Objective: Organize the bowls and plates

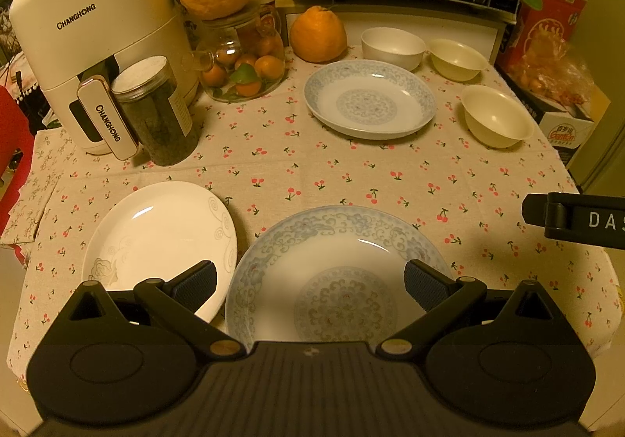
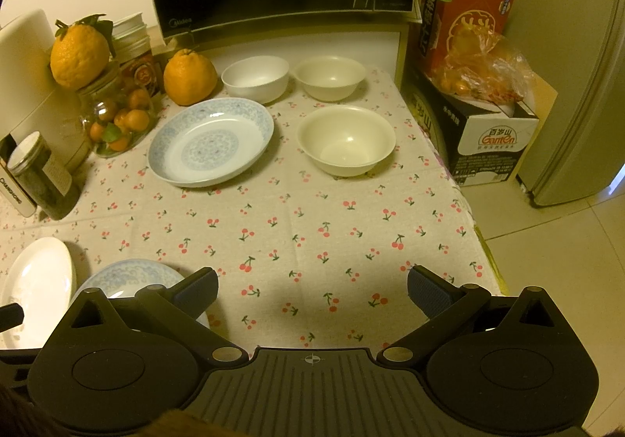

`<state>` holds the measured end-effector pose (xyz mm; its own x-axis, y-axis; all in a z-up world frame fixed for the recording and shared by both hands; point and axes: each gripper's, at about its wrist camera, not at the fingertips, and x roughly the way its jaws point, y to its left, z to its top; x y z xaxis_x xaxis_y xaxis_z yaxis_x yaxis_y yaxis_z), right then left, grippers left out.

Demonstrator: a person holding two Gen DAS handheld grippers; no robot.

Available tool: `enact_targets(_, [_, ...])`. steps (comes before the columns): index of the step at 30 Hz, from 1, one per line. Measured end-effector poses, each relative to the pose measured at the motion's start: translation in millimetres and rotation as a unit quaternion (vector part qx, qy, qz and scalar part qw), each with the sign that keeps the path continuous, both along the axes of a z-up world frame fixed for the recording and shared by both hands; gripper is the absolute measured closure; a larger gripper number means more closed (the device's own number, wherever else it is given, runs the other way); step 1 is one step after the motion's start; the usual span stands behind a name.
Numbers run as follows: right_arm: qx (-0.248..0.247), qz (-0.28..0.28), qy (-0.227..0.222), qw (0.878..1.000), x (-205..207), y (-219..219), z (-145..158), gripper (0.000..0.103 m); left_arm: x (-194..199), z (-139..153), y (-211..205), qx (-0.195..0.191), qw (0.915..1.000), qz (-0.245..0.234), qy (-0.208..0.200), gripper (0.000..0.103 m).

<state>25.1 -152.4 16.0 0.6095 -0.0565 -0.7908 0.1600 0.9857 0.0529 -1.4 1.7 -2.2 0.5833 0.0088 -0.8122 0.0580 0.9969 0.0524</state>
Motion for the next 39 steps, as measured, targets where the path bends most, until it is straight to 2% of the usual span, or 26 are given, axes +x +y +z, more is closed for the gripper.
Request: enact_targets(39, [0.013, 0.002, 0.003, 1.0, 4.4, -0.1, 1.8, 0.0, 2.9, 2.2, 1.3, -0.007, 1.0, 0.001, 0.005, 0.0])
